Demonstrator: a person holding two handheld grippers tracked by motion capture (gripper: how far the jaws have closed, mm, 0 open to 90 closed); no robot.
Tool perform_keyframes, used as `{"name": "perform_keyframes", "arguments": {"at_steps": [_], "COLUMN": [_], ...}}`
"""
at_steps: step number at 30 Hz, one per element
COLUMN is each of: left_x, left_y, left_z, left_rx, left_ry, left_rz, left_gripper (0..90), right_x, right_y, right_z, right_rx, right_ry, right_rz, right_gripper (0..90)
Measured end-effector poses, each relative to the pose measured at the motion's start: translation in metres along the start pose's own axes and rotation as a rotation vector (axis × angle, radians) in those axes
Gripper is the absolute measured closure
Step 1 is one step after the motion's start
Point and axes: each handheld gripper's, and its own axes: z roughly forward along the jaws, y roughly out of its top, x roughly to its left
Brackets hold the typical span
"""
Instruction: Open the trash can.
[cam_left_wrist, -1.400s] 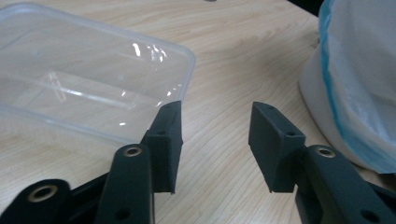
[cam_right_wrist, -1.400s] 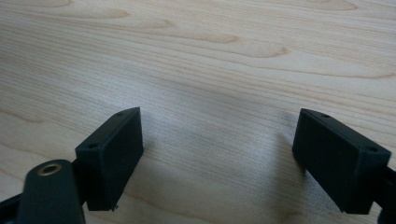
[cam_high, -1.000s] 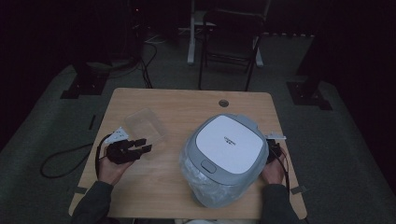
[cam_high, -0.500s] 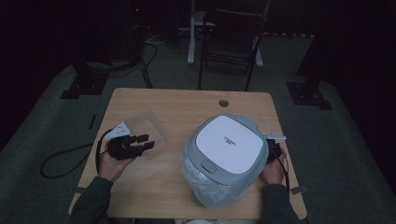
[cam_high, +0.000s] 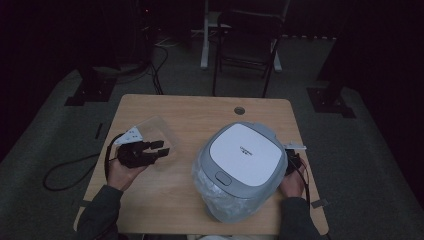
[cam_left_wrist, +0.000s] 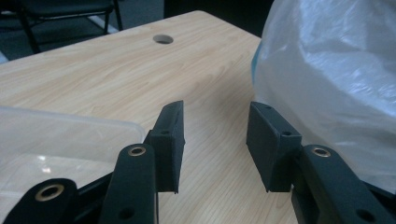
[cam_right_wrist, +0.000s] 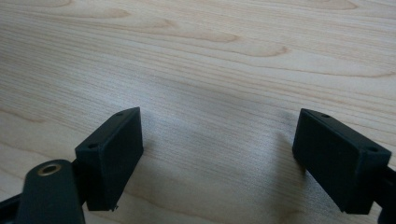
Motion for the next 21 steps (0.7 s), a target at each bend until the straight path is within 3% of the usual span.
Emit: {"name": "perform_keyframes", "arguments": {"at_steps": [21], "left_x": [-0.015], "left_y": [0.025], "left_z": [-0.001], "left_rx": [-0.029], "left_ry": [-0.027], "left_rz": [0.054], "left_gripper": [56.0], "right_x": [0.0], "right_y": [0.0], "right_z": [0.0], "right_rx": [0.0], "right_ry": [0.0], "right_rz": [0.0], "right_gripper": [15.5]}}
